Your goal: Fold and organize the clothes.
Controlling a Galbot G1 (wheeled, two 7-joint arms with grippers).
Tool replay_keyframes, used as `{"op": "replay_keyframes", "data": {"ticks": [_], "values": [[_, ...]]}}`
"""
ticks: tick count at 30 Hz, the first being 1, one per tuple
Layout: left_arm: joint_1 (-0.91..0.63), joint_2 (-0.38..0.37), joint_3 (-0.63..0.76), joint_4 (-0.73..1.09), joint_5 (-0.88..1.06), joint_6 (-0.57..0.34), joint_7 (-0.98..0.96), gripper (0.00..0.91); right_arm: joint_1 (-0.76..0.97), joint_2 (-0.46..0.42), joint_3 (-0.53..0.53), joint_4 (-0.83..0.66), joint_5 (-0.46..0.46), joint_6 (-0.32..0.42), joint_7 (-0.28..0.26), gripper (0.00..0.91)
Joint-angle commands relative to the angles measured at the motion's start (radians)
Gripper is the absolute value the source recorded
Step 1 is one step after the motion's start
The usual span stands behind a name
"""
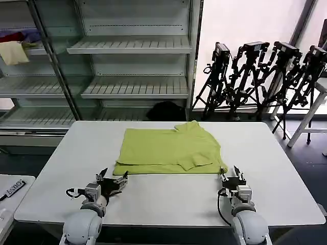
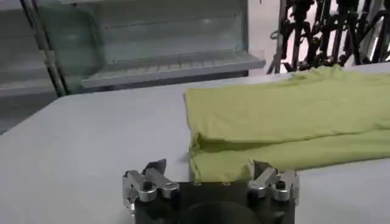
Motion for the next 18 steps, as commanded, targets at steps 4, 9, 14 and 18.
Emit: {"op": "replay_keyframes", "data": {"ticks": [4,9,14,18], "values": [[0.014,-0.001,-0.001,0.003,0.001,0.001,0.005,0.121,-0.011,-0.001,0.002,-0.021,-0.001,-0.006,-0.008,0.000],[0.014,0.000,0.000,0.007,0.002,0.005,0.006,0.191,-0.015,0.001,-0.003,-0.024,-0.003,-0.010,-0.013,0.091],[0.015,0.000,-0.001,0.006,0.002,0.005,0.011,0.907,-0.017,0.004,-0.005,-0.016,-0.004,-0.005,-0.023,0.907],[0.018,0.000,-0.005,-0.001,0.001,0.000,0.011,0.907,-0.021,0.003,-0.005,-0.012,-0.004,-0.008,-0.028,0.907]]}}
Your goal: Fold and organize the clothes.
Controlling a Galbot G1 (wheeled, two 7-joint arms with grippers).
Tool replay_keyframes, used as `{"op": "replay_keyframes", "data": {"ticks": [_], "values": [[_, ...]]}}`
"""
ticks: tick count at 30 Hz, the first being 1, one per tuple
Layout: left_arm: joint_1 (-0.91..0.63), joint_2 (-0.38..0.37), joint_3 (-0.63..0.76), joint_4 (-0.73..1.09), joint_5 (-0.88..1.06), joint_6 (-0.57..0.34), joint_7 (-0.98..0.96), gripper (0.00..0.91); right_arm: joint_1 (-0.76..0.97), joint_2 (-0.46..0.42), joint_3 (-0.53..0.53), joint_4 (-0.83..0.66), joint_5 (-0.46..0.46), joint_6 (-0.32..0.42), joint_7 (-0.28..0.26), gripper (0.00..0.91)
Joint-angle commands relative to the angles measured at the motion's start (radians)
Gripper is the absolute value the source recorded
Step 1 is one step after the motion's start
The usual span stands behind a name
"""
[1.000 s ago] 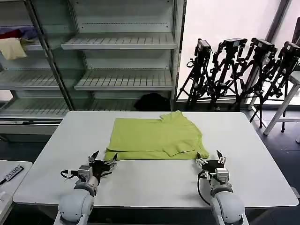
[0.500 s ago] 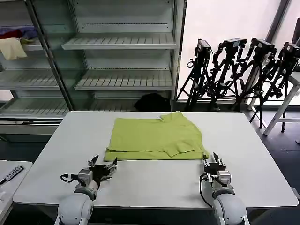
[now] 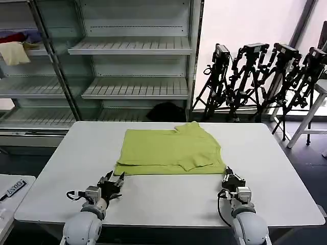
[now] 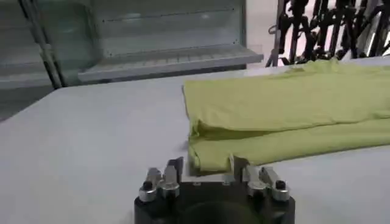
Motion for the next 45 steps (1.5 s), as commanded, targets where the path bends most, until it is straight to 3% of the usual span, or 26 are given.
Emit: {"op": "replay_keyframes", "data": {"ticks": [1,6,7,8,9,10,11,12,14,29,30,34,44,45], "values": [[0.003,0.000,-0.001,-0.004,0.001,-0.004,-0.001,0.907,-0.004,0.002,-0.002,-0.008,0.004,-0.005,-0.007,0.907],[0.005,0.000,-0.002,-0.007,0.003,-0.006,-0.002,0.907,-0.008,0.003,0.001,-0.018,0.009,-0.004,-0.009,0.877],[0.006,0.000,-0.001,-0.007,0.004,-0.006,-0.002,0.907,-0.008,0.003,0.001,-0.019,0.009,-0.004,-0.009,0.746],[0.006,-0.001,-0.001,-0.008,0.004,-0.007,-0.002,0.907,-0.008,0.003,0.002,-0.020,0.007,-0.004,-0.011,0.403],[0.007,-0.001,0.000,-0.008,0.005,-0.007,-0.002,0.907,-0.008,0.002,0.001,-0.021,0.006,-0.004,-0.010,0.232],[0.007,-0.001,0.000,-0.007,0.007,-0.007,-0.002,0.655,-0.008,0.001,-0.001,-0.022,0.004,-0.005,-0.008,0.010],[0.006,-0.001,0.001,-0.005,0.010,-0.006,-0.002,0.524,-0.008,0.002,-0.001,-0.023,-0.001,-0.007,-0.009,0.000],[0.006,-0.001,0.001,-0.003,0.012,-0.006,-0.002,0.272,-0.008,0.002,-0.002,-0.026,-0.007,-0.009,-0.007,0.000],[0.004,-0.001,0.002,0.000,0.012,-0.006,-0.001,0.040,-0.009,0.002,-0.002,-0.030,-0.010,-0.009,-0.008,0.000],[0.003,-0.005,0.008,0.001,0.008,-0.011,0.015,0.010,-0.012,0.000,-0.010,-0.054,-0.011,-0.022,-0.011,0.000],[0.003,-0.004,0.008,0.002,0.009,-0.011,0.017,0.010,-0.012,0.000,-0.010,-0.053,-0.005,-0.020,-0.011,0.907],[0.005,-0.003,0.006,-0.001,0.009,-0.013,0.021,0.071,-0.016,0.002,-0.005,-0.033,0.023,-0.001,-0.024,0.907],[0.007,-0.005,0.006,-0.005,0.009,-0.016,0.021,0.060,-0.016,-0.003,0.008,-0.052,0.080,-0.020,-0.026,0.907],[0.007,-0.005,0.006,-0.004,0.010,-0.016,0.021,0.060,-0.016,-0.004,0.008,-0.054,0.079,-0.021,-0.031,0.786]]}}
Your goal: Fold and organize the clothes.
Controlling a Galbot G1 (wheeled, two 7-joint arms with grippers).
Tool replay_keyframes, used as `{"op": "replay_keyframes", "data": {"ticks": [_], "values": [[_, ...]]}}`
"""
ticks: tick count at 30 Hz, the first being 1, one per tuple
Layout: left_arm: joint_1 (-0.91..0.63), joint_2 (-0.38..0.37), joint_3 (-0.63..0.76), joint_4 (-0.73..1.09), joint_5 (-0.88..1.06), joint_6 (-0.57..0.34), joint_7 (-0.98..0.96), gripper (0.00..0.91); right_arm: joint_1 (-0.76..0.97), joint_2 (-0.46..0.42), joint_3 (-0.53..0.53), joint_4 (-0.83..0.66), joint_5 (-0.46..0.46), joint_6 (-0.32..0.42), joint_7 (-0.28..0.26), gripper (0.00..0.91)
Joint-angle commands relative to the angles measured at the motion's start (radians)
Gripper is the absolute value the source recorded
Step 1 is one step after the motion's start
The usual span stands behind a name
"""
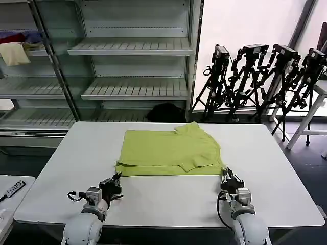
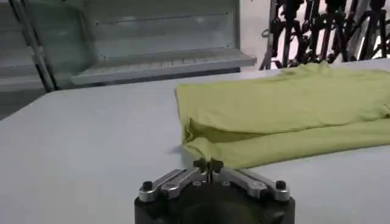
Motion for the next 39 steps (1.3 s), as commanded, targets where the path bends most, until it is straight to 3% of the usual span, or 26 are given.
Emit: {"op": "replay_keyframes", "data": {"ticks": [1,2,3,4,5,11,21,25,36,39], "values": [[0.000,0.000,0.001,-0.001,0.001,-0.001,-0.001,0.060,-0.002,0.002,0.003,-0.056,0.029,-0.006,-0.011,0.675],[0.000,0.000,0.001,0.000,0.001,-0.001,0.000,0.060,0.000,0.000,-0.001,-0.064,0.025,-0.008,-0.012,0.534],[0.001,0.000,0.001,0.000,0.001,-0.002,0.000,0.060,0.001,-0.001,-0.004,-0.069,0.020,-0.011,-0.014,0.212],[0.001,0.000,0.001,0.000,0.001,-0.002,-0.001,0.060,0.002,0.000,-0.006,-0.075,0.016,-0.014,-0.018,0.060],[0.001,0.000,0.002,0.001,0.001,-0.002,0.000,0.050,0.004,0.001,-0.008,-0.079,0.015,-0.019,-0.019,0.000],[0.004,-0.001,0.003,-0.001,0.002,-0.004,0.000,0.040,0.006,0.001,-0.012,-0.098,0.027,-0.025,-0.030,0.000],[0.006,0.001,0.005,-0.005,0.003,-0.005,0.002,0.010,0.006,-0.007,-0.003,-0.083,0.163,-0.101,-0.030,0.000],[0.006,0.002,0.006,-0.004,0.005,-0.007,0.004,0.000,0.000,-0.002,0.005,-0.061,0.202,-0.095,-0.010,0.000],[0.033,0.006,-0.008,-0.029,-0.037,-0.058,0.007,0.010,-0.099,-0.014,0.020,0.148,0.222,-0.080,0.034,0.000],[0.040,0.007,-0.016,-0.041,-0.066,-0.063,0.002,0.000,-0.112,-0.009,0.050,0.243,0.337,-0.080,0.060,0.000]]}}
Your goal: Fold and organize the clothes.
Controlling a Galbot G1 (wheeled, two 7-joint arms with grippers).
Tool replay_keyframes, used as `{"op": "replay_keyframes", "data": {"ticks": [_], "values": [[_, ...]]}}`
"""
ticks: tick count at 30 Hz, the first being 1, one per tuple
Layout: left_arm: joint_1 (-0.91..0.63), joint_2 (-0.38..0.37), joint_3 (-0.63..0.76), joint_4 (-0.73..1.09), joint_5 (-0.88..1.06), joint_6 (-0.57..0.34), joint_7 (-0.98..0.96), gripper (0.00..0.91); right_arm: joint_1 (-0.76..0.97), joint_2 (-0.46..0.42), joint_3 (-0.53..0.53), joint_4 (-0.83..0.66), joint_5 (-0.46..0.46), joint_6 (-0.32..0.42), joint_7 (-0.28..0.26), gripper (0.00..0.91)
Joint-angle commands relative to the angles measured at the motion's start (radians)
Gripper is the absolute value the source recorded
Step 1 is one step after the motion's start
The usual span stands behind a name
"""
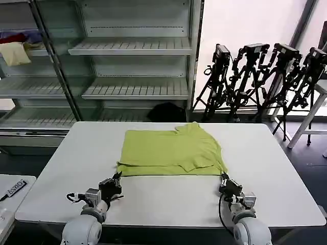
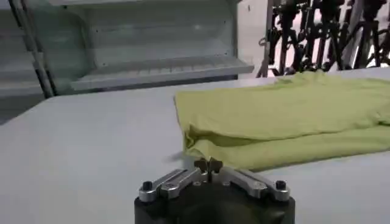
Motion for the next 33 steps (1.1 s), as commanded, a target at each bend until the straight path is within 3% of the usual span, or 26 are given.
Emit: {"op": "replay_keyframes", "data": {"ticks": [1,4,7,11,12,13,16,18,19,20,21,33], "values": [[0.018,0.000,-0.014,-0.027,-0.066,-0.008,-0.004,0.010,-0.036,0.002,0.051,0.235,0.166,0.005,0.032,0.000],[0.019,0.007,-0.019,-0.122,-0.129,0.006,-0.004,0.010,-0.007,0.017,0.090,0.385,0.211,-0.055,0.064,0.000],[0.013,0.015,-0.017,-0.205,-0.148,0.039,-0.004,0.010,-0.028,-0.002,0.079,0.419,0.173,-0.055,0.084,0.000],[0.019,0.001,0.003,-0.233,-0.138,0.052,-0.004,0.010,-0.061,0.027,0.068,0.388,0.082,-0.053,0.068,0.000],[0.021,-0.004,0.006,-0.231,-0.136,0.051,-0.004,0.010,-0.070,0.021,0.066,0.388,0.076,-0.054,0.067,0.101],[0.024,-0.007,0.010,-0.224,-0.129,0.048,-0.002,0.010,-0.080,0.016,0.065,0.387,0.069,-0.053,0.066,0.907],[0.034,-0.005,0.020,-0.215,-0.127,0.044,-0.002,0.010,-0.097,0.015,0.063,0.381,0.037,-0.054,0.065,0.907],[0.040,-0.002,0.021,-0.214,-0.128,0.042,-0.002,0.060,-0.110,0.010,0.060,0.376,0.025,-0.054,0.071,0.907],[0.045,-0.003,0.021,-0.214,-0.127,0.041,-0.002,0.393,-0.115,0.011,0.059,0.373,0.011,-0.055,0.069,0.907],[0.049,-0.004,0.019,-0.215,-0.127,0.041,-0.001,0.393,-0.120,0.012,0.057,0.369,-0.002,-0.055,0.067,0.907],[0.052,-0.003,0.018,-0.215,-0.127,0.041,0.000,0.907,-0.124,0.010,0.053,0.365,-0.017,-0.054,0.066,0.907],[0.076,-0.006,0.022,-0.210,-0.099,0.026,0.004,0.907,-0.134,0.019,0.026,0.358,-0.066,-0.055,0.080,0.907]]}}
